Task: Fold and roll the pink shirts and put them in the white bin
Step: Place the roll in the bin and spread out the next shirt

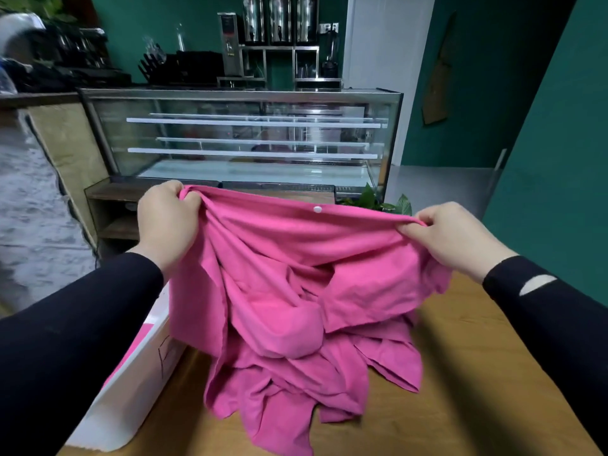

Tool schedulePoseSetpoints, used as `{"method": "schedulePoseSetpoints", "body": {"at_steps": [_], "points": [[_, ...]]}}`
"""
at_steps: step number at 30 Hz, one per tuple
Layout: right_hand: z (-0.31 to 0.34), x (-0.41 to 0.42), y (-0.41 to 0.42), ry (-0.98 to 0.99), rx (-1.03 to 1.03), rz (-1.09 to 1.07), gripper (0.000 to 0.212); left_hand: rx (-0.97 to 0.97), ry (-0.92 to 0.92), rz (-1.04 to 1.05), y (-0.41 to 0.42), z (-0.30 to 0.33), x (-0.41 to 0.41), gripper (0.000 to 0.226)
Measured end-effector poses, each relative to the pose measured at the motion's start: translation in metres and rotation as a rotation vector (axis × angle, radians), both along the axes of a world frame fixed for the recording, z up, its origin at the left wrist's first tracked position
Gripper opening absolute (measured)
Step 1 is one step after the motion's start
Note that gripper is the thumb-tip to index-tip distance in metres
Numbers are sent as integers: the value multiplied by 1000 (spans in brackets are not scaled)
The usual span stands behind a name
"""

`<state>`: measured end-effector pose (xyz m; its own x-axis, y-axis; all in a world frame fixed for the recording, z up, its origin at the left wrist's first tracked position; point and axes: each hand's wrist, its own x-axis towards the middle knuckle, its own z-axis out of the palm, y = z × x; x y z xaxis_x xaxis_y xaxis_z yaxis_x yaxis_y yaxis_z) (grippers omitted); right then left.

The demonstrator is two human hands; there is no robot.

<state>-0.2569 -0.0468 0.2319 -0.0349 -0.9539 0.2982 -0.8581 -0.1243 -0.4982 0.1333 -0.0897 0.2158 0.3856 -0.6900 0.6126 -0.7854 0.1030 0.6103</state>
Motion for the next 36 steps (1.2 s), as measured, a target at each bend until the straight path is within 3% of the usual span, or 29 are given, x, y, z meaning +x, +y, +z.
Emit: {"method": "schedulePoseSetpoints", "body": {"at_steps": [3,7,9,11,13,15,19,21,27,36], "points": [[-8,-3,-1,-192,46,-39,54,142,-216,-51,2,-8,2,38],[-10,2,0,-640,242,-72,43,229,-411,-8,20,4,-14,51],[-10,6,1,-856,331,-34,51,354,-274,-119,26,11,-30,55],[-7,13,6,-1004,413,70,46,421,27,-331,33,11,-47,60],[-2,20,14,-1107,520,247,32,405,175,-496,43,8,-67,63],[-1,27,21,-1119,606,392,23,355,158,-551,56,4,-87,56],[-6,31,30,-1066,636,544,51,304,126,-707,71,-7,-112,46],[-7,31,33,-1046,628,591,50,269,122,-760,76,-11,-118,45],[-9,36,32,-1116,537,437,47,190,99,-841,93,-17,-132,48],[-16,49,50,-1120,607,585,64,178,236,-910,103,-35,-139,15]]}}
